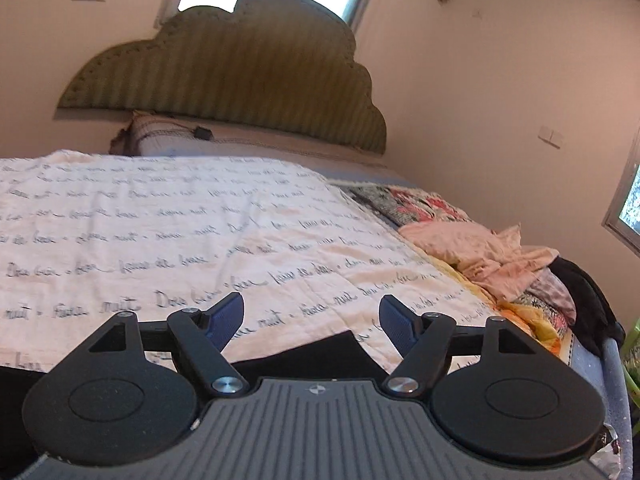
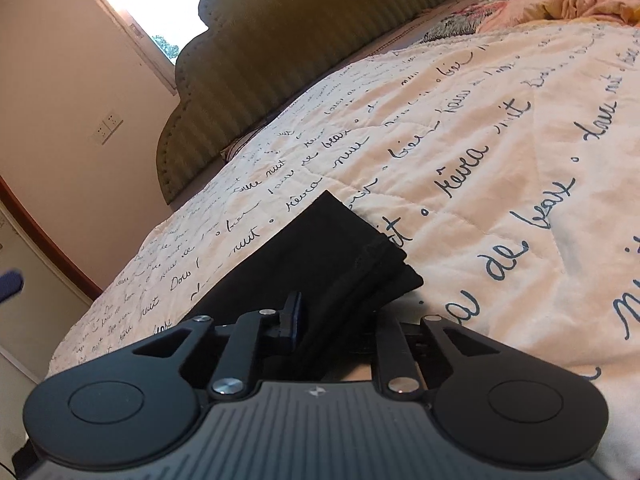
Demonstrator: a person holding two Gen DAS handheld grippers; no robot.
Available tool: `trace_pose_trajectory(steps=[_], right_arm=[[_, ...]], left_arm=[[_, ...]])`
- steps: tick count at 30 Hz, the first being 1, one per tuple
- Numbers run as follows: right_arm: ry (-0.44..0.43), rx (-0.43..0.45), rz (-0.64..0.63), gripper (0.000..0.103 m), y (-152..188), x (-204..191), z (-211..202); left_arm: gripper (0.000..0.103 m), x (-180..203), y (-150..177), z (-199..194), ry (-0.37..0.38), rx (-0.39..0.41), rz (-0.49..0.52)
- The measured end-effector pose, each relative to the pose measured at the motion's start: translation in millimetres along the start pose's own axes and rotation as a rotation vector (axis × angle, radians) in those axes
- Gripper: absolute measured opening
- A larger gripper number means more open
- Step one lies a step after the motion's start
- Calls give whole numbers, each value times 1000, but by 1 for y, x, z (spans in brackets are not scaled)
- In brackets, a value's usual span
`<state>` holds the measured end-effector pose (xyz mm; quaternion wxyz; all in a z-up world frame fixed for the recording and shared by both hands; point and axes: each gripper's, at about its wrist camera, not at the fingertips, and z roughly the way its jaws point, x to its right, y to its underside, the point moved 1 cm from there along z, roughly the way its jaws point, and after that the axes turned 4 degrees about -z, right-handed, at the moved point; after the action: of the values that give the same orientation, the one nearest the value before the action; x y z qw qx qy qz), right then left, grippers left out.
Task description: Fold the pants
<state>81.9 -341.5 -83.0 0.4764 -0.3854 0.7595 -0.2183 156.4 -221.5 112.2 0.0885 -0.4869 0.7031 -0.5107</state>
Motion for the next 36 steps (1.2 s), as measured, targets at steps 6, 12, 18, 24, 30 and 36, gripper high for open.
trace_pose_trajectory(steps=[6,12,18,24,30,36], right_arm=[[57,57,-157,13,5,-25,-6],[76,73,-302,13,12,-47,-5],[63,15,-232,13,7,-37,0],[-204,-81,298,14,-10,42,5],[-320,-22,578,14,-7,82,9],[-183,46,390,7,-13,62,-5]], left_arm=[[77,19,12,82,52,-284,-75],[77,50,18,144,81,-562,18],[77,63,25,170,14,-680,169],[77,61,12,159,13,-622,148],[77,55,4,166,6,-612,113],[77,57,4,174,12,-628,125]])
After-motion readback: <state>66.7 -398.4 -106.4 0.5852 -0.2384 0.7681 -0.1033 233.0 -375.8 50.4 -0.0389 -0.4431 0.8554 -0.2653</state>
